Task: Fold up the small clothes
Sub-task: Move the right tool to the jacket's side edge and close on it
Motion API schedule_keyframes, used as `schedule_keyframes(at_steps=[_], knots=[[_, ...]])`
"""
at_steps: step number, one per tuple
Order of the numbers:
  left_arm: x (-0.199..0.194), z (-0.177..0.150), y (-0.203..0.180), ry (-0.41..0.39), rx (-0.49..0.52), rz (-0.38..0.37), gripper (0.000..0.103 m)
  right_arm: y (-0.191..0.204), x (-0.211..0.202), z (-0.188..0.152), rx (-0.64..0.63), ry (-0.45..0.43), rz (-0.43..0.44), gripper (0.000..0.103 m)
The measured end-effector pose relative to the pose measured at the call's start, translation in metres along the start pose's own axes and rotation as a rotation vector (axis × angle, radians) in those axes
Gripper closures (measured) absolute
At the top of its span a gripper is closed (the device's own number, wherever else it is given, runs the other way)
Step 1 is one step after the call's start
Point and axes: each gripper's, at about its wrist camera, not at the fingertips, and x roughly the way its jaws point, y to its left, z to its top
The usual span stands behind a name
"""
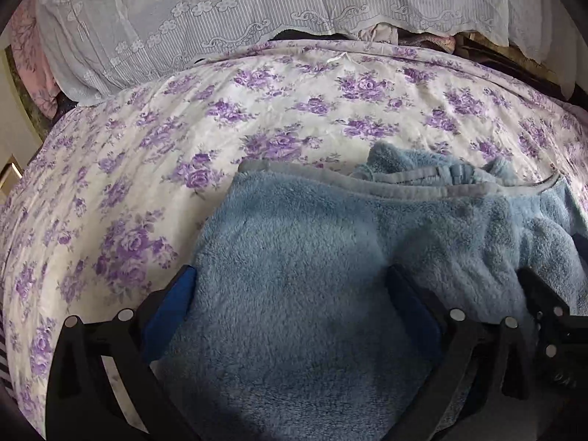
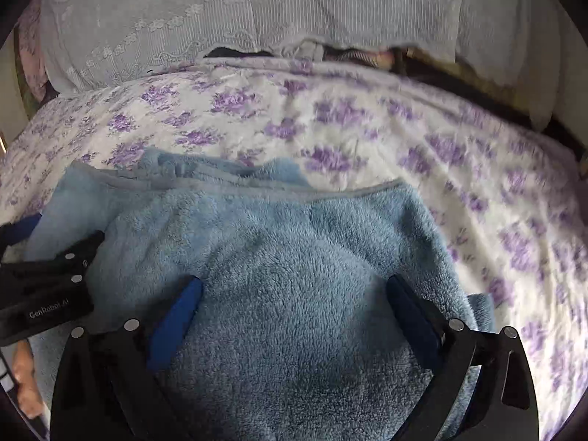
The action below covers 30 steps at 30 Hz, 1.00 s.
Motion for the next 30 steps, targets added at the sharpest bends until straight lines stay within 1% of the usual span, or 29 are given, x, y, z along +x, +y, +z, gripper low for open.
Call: schedule_keyframes(at_steps=[1, 3, 5, 6, 7, 8, 9, 10, 11, 12, 13, 15, 16, 19, 21, 23, 24, 25, 27, 29, 30], knots=[[-0.008, 0.001, 0.002, -0.011, -0.002, -0.014, 0.005, 0.002, -0.012, 0.001, -0.007, -0.027, -0.004, 0.003], [-0.028, -0.002, 0.009, -0.035, -0.032, -0.062, 0.005, 0.001, -0.04, 0.0, -0.001, -0.106, 0.03, 0.003], [-0.044, -0.011, 0.016, -0.038, -0.048, -0.121, 0.005, 0.001, -0.062, -0.007, -0.004, -0.134, 0.066, 0.003], [-0.05, -0.018, 0.019, -0.037, -0.051, -0.134, 0.005, 0.001, -0.068, -0.015, -0.006, -0.129, 0.081, 0.003], [-0.052, -0.025, 0.02, -0.026, -0.05, -0.131, 0.005, 0.001, -0.069, -0.027, -0.003, -0.115, 0.097, 0.003], [-0.05, -0.035, 0.02, -0.003, -0.04, -0.124, 0.005, -0.001, -0.062, -0.041, 0.003, -0.075, 0.111, 0.003], [-0.043, -0.046, 0.017, 0.03, -0.022, -0.119, 0.004, -0.001, -0.049, -0.057, 0.006, -0.009, 0.125, 0.003], [-0.035, -0.059, 0.015, 0.045, -0.006, -0.107, 0.004, 0.0, -0.041, -0.069, 0.002, 0.016, 0.13, 0.003], [-0.034, -0.07, 0.013, 0.017, -0.001, -0.092, 0.004, 0.001, -0.046, -0.07, -0.001, -0.003, 0.135, 0.003], [-0.039, -0.074, 0.014, -0.031, -0.003, -0.082, 0.004, 0.0, -0.052, -0.064, -0.002, -0.008, 0.138, 0.003], [-0.043, -0.075, 0.014, -0.042, -0.002, -0.082, 0.004, -0.002, -0.057, -0.062, 0.01, -0.018, 0.14, 0.003], [-0.055, -0.077, 0.02, -0.082, -0.024, -0.102, 0.004, -0.017, -0.072, -0.066, 0.09, -0.076, 0.145, 0.003], [-0.06, -0.08, 0.024, -0.097, -0.041, -0.114, 0.004, -0.028, -0.08, -0.07, 0.136, -0.095, 0.17, 0.003], [-0.07, -0.093, 0.029, -0.098, -0.069, -0.158, 0.005, -0.07, -0.092, -0.085, 0.309, -0.129, 0.31, 0.003], [-0.077, -0.102, 0.024, -0.107, -0.055, -0.149, 0.004, -0.104, -0.095, -0.102, 0.486, -0.15, 0.397, 0.003], [-0.085, -0.108, 0.019, -0.124, -0.034, -0.127, 0.004, -0.135, -0.089, -0.122, 0.678, -0.133, 0.455, 0.003], [-0.088, -0.109, 0.017, -0.127, -0.027, -0.12, 0.004, -0.145, -0.087, -0.132, 0.747, -0.124, 0.494, 0.003], [-0.091, -0.109, 0.015, -0.125, -0.021, -0.119, 0.004, -0.151, -0.086, -0.141, 0.79, -0.123, 0.541, 0.003], [-0.094, -0.104, 0.011, -0.112, -0.024, -0.128, 0.005, -0.154, -0.086, -0.154, 0.828, -0.126, 0.617, 0.003], [-0.098, -0.095, 0.003, -0.101, -0.029, -0.14, 0.004, -0.147, -0.086, -0.158, 0.811, -0.121, 0.654, 0.003], [-0.101, -0.09, -0.002, -0.098, -0.025, -0.142, 0.004, -0.142, -0.083, -0.158, 0.799, -0.104, 0.672, 0.003]])
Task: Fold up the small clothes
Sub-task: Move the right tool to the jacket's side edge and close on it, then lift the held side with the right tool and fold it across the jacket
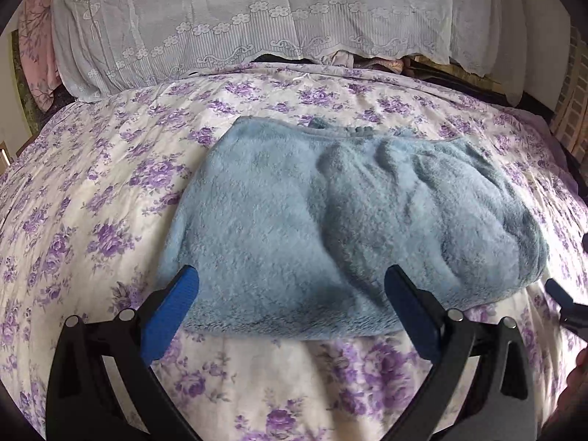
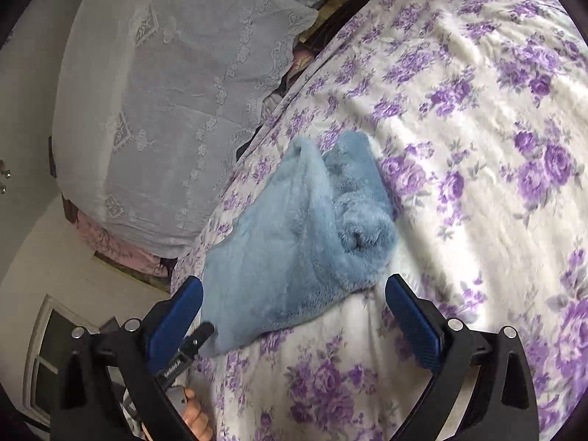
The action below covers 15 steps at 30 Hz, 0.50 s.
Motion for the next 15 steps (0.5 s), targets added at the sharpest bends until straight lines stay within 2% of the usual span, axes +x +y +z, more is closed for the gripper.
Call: schedule_keyframes(at_steps=[3, 6, 7, 9, 12, 15], knots=[[0.001, 0.018, -0.025, 0.008, 0.023, 0.006, 0.004, -0.007, 0.013, 0.001, 0.033, 0.029, -0.034, 0.003], [0.015, 0.035, -0.047, 0.035, 0.05, 0.033, 0.004, -0.003, 0.019, 0.003, 0.051, -0.017, -0.101, 0.003], [0.022, 0.039, -0.051, 0.05, 0.044, 0.046, 0.005, -0.002, 0.024, 0.007, 0.066, -0.026, -0.134, 0.003], [0.035, 0.046, -0.053, 0.085, 0.014, 0.054, 0.005, -0.002, 0.038, 0.02, 0.109, 0.01, -0.187, 0.003], [0.051, 0.054, -0.045, 0.109, -0.055, 0.057, 0.004, -0.005, 0.058, 0.041, 0.205, 0.05, -0.103, 0.003], [0.069, 0.055, -0.031, 0.124, -0.126, 0.023, 0.004, -0.001, 0.074, 0.044, 0.156, 0.034, -0.121, 0.003]])
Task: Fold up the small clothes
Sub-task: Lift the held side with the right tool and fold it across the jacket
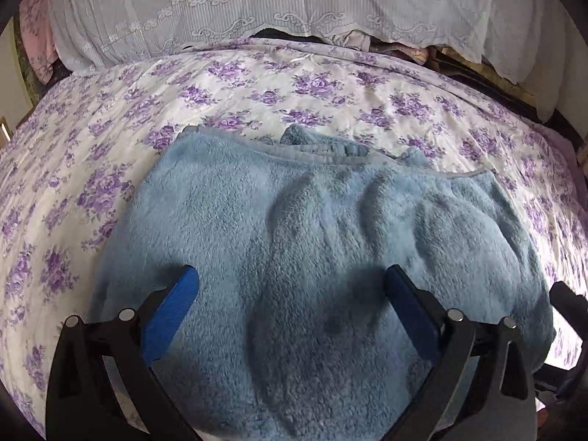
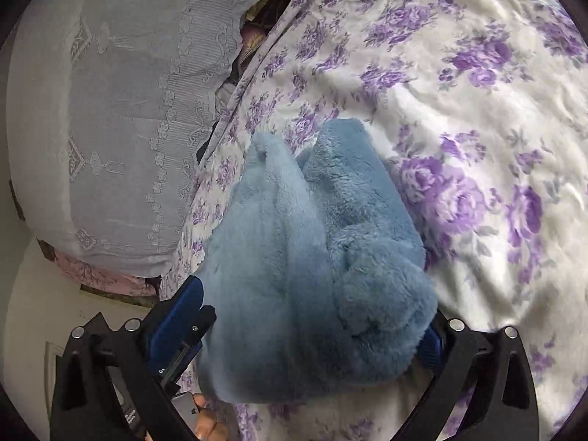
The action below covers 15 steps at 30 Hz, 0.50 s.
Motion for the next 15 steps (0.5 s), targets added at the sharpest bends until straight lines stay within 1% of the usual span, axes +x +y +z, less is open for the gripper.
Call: schedule_keyframes(at_steps=[2, 4, 5, 6, 7, 8, 9, 10, 11, 12, 13, 14, 15], knots=[[0.014, -0.006, 0.005, -0.012, 0.003, -0.001, 0.004, 0.006, -0.001, -0.008, -0.087, -0.065, -0.026, 0.009], [0.018, -0.011, -0.001, -0.053, 0.065, 0.035, 0.004, 0.007, -0.003, -0.012, -0.131, -0.083, -0.055, 0.027], [0.016, -0.01, -0.006, -0.068, 0.099, 0.059, 0.004, 0.004, -0.005, -0.011, -0.128, -0.1, -0.033, 0.032], [0.013, -0.008, -0.011, -0.082, 0.129, 0.081, 0.004, 0.001, -0.008, -0.009, -0.111, -0.113, -0.005, 0.045], [0.009, -0.006, -0.012, -0.091, 0.14, 0.089, 0.004, -0.001, -0.01, -0.007, -0.091, -0.119, 0.026, 0.051], [0.003, -0.004, -0.013, -0.1, 0.141, 0.072, 0.005, -0.001, -0.013, -0.006, -0.082, -0.129, 0.049, 0.052], [-0.004, -0.002, -0.013, -0.115, 0.139, 0.037, 0.005, 0.001, -0.015, -0.006, -0.092, -0.139, 0.063, 0.052], [-0.011, 0.001, -0.013, -0.133, 0.132, 0.008, 0.005, 0.005, -0.016, -0.006, -0.114, -0.147, 0.058, 0.052], [-0.017, 0.003, -0.013, -0.153, 0.125, -0.007, 0.005, 0.008, -0.013, -0.007, -0.14, -0.151, 0.032, 0.052], [-0.018, 0.005, -0.014, -0.166, 0.123, -0.002, 0.005, 0.008, -0.01, -0.008, -0.146, -0.149, 0.003, 0.052], [-0.012, 0.007, -0.016, -0.157, 0.13, 0.029, 0.005, 0.002, -0.002, -0.006, -0.119, -0.131, -0.014, 0.05], [0.001, 0.007, -0.018, -0.118, 0.142, 0.056, 0.005, -0.006, 0.006, -0.004, -0.08, -0.1, -0.022, 0.052], [0.021, 0.004, -0.019, -0.046, 0.155, 0.05, 0.004, -0.007, 0.008, -0.003, -0.087, -0.104, -0.024, 0.055]])
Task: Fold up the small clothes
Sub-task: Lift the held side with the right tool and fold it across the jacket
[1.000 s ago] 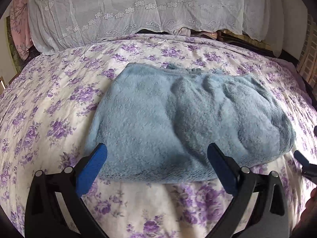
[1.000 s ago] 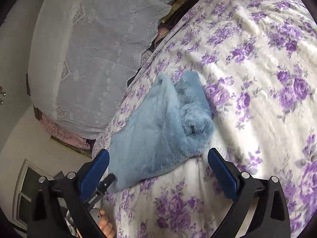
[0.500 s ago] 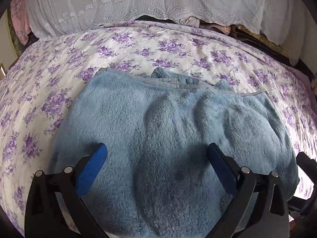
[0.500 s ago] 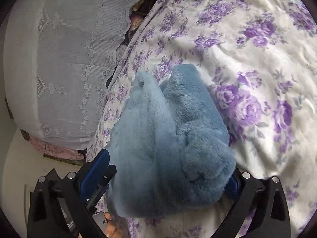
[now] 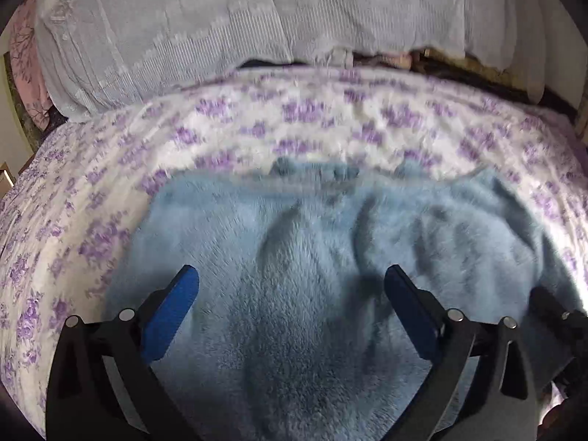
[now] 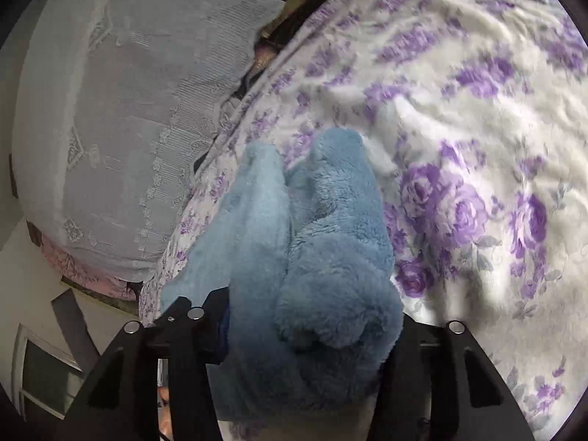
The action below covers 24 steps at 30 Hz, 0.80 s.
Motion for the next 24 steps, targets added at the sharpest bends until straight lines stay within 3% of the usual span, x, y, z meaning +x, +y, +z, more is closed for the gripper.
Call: schedule_keyframes(at_steps=[4, 10, 14, 17, 24], knots=[[-0.003, -0.008, 0.0, -0.026, 0.012, -0.014, 0.004, 0.005, 0.001, -0.002, -0.059, -0.02, -0.018, 0.057], [-0.027, -0.021, 0.021, -0.049, -0.047, -0.102, 0.005, 0.011, -0.008, -0.002, -0.115, -0.065, 0.007, 0.063], [-0.013, -0.028, 0.024, 0.007, -0.035, -0.121, 0.004, 0.011, -0.006, -0.002, -0.12, -0.06, -0.008, 0.064], [-0.016, -0.032, 0.015, -0.031, 0.003, -0.075, 0.004, 0.006, -0.004, 0.0, -0.094, -0.052, -0.001, 0.065], [-0.045, -0.036, 0.046, -0.072, -0.073, -0.162, 0.005, 0.011, -0.009, -0.005, -0.123, -0.082, -0.026, 0.066]])
